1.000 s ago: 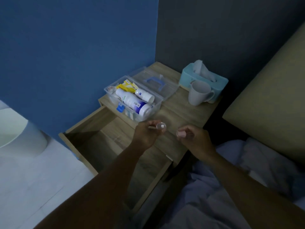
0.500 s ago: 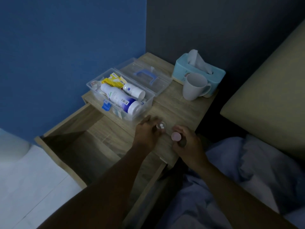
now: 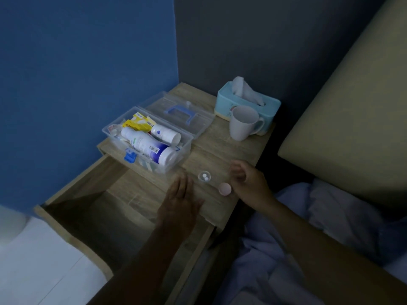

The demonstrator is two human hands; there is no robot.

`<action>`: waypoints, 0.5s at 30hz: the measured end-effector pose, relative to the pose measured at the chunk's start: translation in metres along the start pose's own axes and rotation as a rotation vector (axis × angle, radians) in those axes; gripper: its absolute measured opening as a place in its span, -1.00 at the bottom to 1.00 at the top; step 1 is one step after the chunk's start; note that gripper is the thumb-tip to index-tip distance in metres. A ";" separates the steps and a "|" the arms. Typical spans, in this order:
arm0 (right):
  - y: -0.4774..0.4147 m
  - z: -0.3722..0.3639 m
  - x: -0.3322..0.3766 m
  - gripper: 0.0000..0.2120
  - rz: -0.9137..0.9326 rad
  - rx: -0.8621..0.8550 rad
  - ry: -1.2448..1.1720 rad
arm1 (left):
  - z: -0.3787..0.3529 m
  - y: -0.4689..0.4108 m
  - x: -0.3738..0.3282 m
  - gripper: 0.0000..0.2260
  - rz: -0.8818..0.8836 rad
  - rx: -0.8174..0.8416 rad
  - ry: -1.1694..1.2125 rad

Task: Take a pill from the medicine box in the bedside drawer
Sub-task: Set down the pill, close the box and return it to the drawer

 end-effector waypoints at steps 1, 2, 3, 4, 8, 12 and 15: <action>-0.005 0.007 0.005 -0.61 0.028 -0.035 0.047 | -0.001 0.000 -0.002 -0.36 0.013 -0.001 -0.022; -0.009 0.014 0.011 -0.63 0.057 -0.061 0.087 | -0.001 0.000 -0.003 -0.37 0.014 0.002 -0.034; -0.015 0.021 0.016 -0.64 0.088 -0.083 0.118 | -0.001 0.000 -0.005 -0.37 0.011 0.013 -0.048; -0.020 0.029 0.022 -0.65 0.121 -0.106 0.140 | -0.001 0.000 -0.005 -0.37 0.005 0.028 -0.067; -0.052 0.052 0.048 -0.60 0.260 -0.185 0.266 | 0.000 0.001 -0.003 -0.36 -0.014 0.054 -0.089; -0.102 0.059 0.052 -0.33 0.136 -0.132 0.428 | -0.002 0.001 -0.005 -0.33 -0.017 0.050 -0.126; -0.129 0.059 0.045 -0.08 0.013 -0.080 0.591 | -0.002 -0.001 -0.005 -0.36 -0.002 0.028 -0.075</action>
Point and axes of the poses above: each hand's wrist, its own y-axis away from the middle knuckle, its own z-axis out of the back of the hand, x = y × z, the point moved 5 cm from there along -y, towards the middle knuckle, and after that the axes turned 5 degrees about x, right-handed, at the moved point
